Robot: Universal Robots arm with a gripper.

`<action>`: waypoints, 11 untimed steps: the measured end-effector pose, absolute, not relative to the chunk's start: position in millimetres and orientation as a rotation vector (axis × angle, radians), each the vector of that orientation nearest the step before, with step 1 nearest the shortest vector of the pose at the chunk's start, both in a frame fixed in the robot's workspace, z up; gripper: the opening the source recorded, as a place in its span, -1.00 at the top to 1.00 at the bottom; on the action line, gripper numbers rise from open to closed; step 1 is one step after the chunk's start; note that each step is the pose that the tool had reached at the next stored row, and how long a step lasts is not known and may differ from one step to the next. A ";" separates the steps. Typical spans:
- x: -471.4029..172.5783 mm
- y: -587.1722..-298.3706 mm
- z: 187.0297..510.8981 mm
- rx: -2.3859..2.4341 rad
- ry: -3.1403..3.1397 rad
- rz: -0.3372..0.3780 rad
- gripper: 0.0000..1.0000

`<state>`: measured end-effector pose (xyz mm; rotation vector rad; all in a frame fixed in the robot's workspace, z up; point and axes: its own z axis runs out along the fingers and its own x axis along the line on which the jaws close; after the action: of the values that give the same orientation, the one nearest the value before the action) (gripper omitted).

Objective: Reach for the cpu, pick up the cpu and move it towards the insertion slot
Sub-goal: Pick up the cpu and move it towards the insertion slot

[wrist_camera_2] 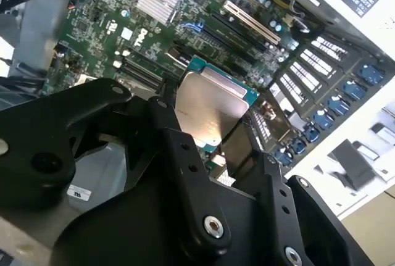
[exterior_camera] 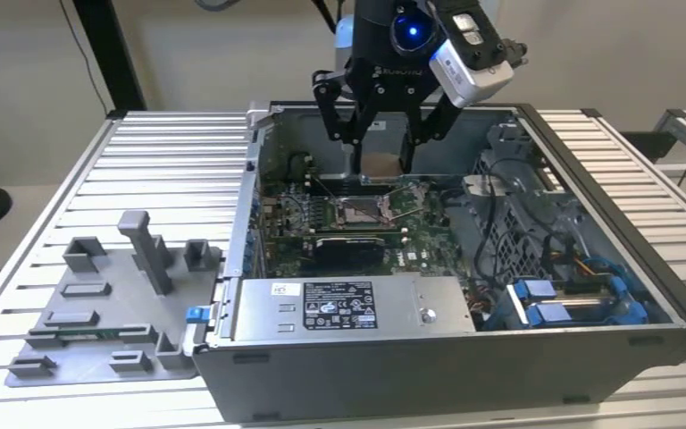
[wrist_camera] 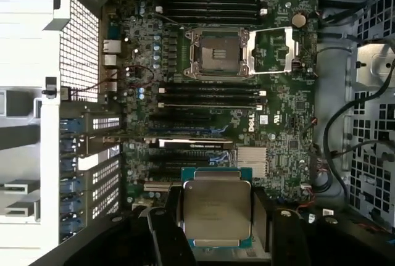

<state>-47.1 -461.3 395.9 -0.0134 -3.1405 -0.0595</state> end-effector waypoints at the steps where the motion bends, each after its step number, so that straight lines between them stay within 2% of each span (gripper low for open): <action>1: -45.3 -461.3 395.5 -0.013 -3.141 -0.060 1.00; 11: -43.9 -461.3 395.4 -0.013 -3.141 -0.059 1.00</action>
<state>-43.9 -461.3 395.4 -0.0128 -3.1405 -0.0594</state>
